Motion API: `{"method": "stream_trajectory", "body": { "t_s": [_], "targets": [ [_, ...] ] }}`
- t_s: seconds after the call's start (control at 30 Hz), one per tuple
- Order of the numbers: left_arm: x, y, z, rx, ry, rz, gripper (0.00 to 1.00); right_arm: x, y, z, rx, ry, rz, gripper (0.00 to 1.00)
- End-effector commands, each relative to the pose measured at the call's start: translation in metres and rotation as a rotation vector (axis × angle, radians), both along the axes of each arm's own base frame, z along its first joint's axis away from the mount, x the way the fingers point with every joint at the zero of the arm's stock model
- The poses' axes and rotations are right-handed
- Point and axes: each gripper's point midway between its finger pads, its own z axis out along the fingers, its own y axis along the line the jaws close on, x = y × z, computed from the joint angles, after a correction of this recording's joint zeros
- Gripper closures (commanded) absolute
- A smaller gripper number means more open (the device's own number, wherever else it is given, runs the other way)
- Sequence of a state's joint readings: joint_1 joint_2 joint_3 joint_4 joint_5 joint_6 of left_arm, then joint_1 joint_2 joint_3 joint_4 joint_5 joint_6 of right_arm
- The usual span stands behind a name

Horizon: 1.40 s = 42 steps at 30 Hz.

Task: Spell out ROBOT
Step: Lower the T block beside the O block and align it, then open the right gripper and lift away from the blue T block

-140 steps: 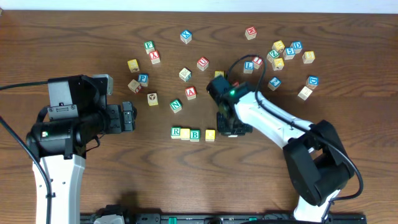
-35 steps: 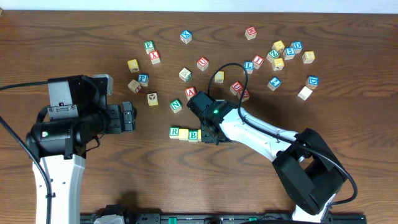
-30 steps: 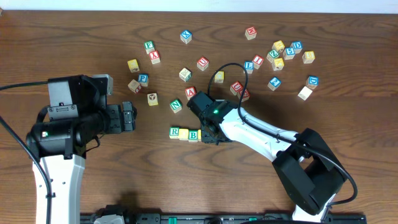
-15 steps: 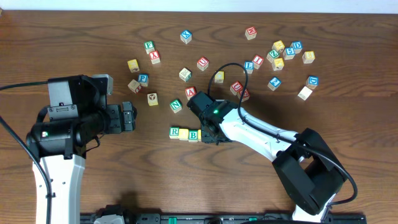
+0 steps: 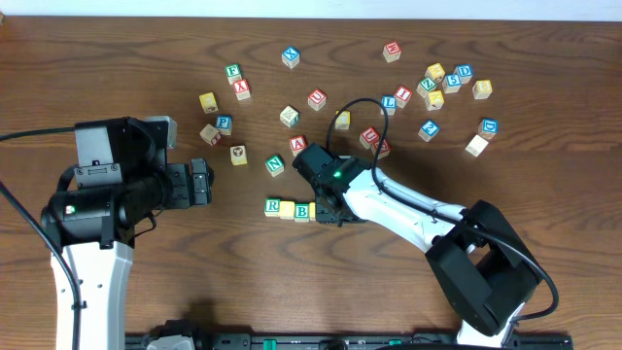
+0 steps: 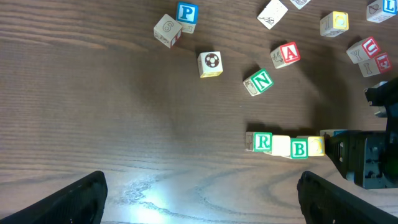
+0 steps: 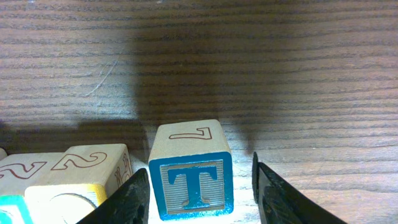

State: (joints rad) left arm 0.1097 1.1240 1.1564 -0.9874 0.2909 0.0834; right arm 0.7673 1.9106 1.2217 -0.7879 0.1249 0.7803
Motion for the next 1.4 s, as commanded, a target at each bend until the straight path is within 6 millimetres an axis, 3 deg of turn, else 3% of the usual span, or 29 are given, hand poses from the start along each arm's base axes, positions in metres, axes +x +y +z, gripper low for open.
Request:
{"method": "stream_trajectory", "body": {
  "t_s": [0.0, 0.43, 0.7, 1.37],
  "targets": [
    [0.001, -0.001, 0.005, -0.004, -0.016, -0.015, 0.04, 0.000, -0.003, 0.000, -0.014, -0.012, -0.009, 0.51],
    [0.001, -0.001, 0.005, -0.004, -0.016, -0.015, 0.04, 0.002, -0.002, 0.001, -0.014, -0.024, -0.011, 0.50],
    [0.001, -0.001, 0.005, -0.004, -0.016, -0.015, 0.04, 0.019, -0.005, 0.003, -0.001, -0.074, -0.041, 0.46],
    [0.001, -0.001, 0.005, -0.004, -0.016, -0.015, 0.04, 0.058, -0.040, 0.008, -0.038, -0.166, -0.153, 0.47]
  ]
}}
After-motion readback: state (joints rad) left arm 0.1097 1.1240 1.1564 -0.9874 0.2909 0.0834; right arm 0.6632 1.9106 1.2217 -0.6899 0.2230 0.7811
